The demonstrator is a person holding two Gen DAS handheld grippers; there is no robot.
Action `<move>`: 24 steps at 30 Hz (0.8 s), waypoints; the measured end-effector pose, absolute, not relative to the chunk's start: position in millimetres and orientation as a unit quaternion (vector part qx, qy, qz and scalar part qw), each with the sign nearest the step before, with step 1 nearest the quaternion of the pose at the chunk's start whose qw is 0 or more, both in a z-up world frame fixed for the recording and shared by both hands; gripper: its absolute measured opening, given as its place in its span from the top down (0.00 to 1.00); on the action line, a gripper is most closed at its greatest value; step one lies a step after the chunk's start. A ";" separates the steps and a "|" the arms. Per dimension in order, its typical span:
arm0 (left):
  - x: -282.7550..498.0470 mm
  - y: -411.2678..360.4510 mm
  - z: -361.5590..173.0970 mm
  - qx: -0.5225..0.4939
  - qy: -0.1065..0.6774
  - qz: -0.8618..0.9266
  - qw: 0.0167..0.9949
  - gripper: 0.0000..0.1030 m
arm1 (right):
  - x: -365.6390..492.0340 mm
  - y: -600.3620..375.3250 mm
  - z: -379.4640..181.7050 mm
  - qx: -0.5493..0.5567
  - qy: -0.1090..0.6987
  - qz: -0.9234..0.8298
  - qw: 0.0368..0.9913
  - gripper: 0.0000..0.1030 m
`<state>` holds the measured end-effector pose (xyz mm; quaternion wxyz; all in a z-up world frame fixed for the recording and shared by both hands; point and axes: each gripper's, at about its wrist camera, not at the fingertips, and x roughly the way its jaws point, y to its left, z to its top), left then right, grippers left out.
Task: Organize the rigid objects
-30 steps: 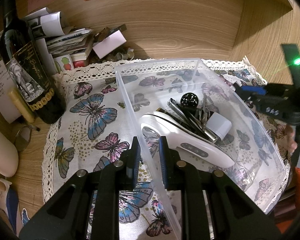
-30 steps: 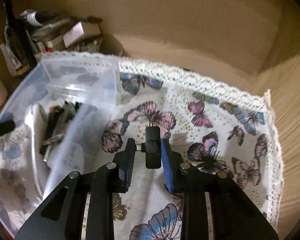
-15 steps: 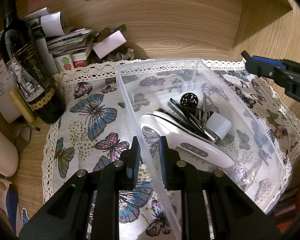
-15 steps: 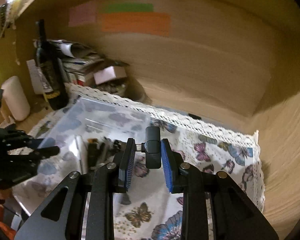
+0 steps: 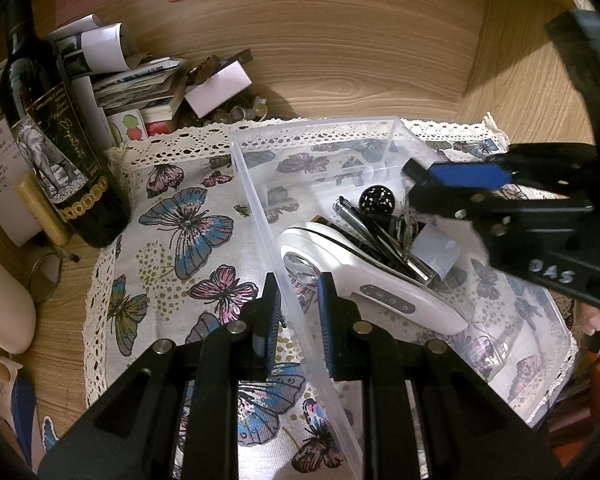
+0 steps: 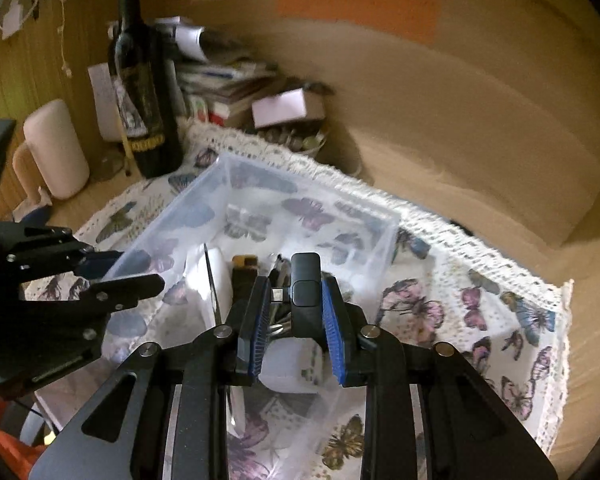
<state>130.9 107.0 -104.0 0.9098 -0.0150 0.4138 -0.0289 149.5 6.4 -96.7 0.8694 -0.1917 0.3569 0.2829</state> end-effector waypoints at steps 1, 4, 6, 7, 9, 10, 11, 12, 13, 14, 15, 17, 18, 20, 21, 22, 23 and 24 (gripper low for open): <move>131.0 106.8 -103.8 -0.015 0.414 -0.029 0.910 0.82 | 151.9 8.1 -99.5 -0.193 0.364 0.284 0.866 0.77; 130.9 106.3 -103.5 -0.015 0.414 -0.029 0.910 0.82 | 156.7 11.6 -105.6 -0.196 0.377 0.281 0.861 0.77; 130.9 106.3 -103.5 -0.015 0.414 -0.029 0.910 0.82 | 158.8 12.3 -108.0 -0.197 0.385 0.282 0.856 0.76; 130.9 106.3 -103.4 -0.015 0.414 -0.029 0.910 0.82 | 158.8 11.9 -108.1 -0.195 0.387 0.282 0.856 0.73; 130.9 106.3 -103.5 -0.015 0.414 -0.029 0.910 0.82 | 157.8 9.8 -106.1 -0.190 0.383 0.282 0.859 0.64; 131.0 106.2 -103.4 -0.016 0.415 -0.029 0.909 0.82 | 156.5 8.0 -103.9 -0.187 0.378 0.280 0.863 0.59; 130.6 106.7 -102.4 -0.017 0.414 -0.029 0.910 0.82 | 154.9 6.3 -101.6 -0.184 0.373 0.279 0.866 0.57; 130.3 105.8 -101.6 -0.017 0.413 -0.028 0.910 0.82 | 153.2 3.8 -98.6 -0.181 0.368 0.279 0.868 0.55; 129.3 105.9 -99.8 -0.018 0.411 -0.027 0.911 0.82 | 151.2 0.5 -94.9 -0.176 0.364 0.279 0.871 0.54; 127.5 106.5 -96.9 -0.022 0.407 -0.027 0.913 0.82 | 149.2 -2.4 -92.1 -0.173 0.361 0.278 0.873 0.52; 126.1 106.8 -94.8 -0.026 0.406 -0.027 0.913 0.81 | 147.4 -5.0 -89.2 -0.170 0.356 0.277 0.876 0.49; 121.2 107.8 -88.5 -0.033 0.397 -0.025 0.917 0.63 | 141.9 -12.0 -82.9 -0.163 0.346 0.275 0.882 0.46; 119.3 107.6 -86.3 -0.034 0.391 -0.021 0.919 0.57 | 138.8 -16.3 -79.4 -0.156 0.340 0.274 0.886 0.42; 111.4 105.7 -77.8 -0.029 0.370 -0.010 0.929 0.41 | 132.4 -24.4 -72.7 -0.144 0.327 0.270 0.894 0.36; 107.7 103.8 -73.7 -0.025 0.361 -0.007 0.932 0.40 | 127.8 -29.7 -68.7 -0.138 0.320 0.268 0.898 0.33; 102.5 100.7 -68.0 -0.020 0.350 -0.003 0.936 0.38 | 123.8 -34.2 -65.4 -0.133 0.313 0.266 0.902 0.30; 99.7 98.7 -64.0 -0.019 0.343 -0.002 0.939 0.33 | 119.9 -37.9 -62.6 -0.129 0.307 0.264 0.905 0.27; 97.7 97.5 -60.2 -0.019 0.336 -0.003 0.942 0.29 | 114.9 -42.9 -59.1 -0.123 0.296 0.260 0.911 0.23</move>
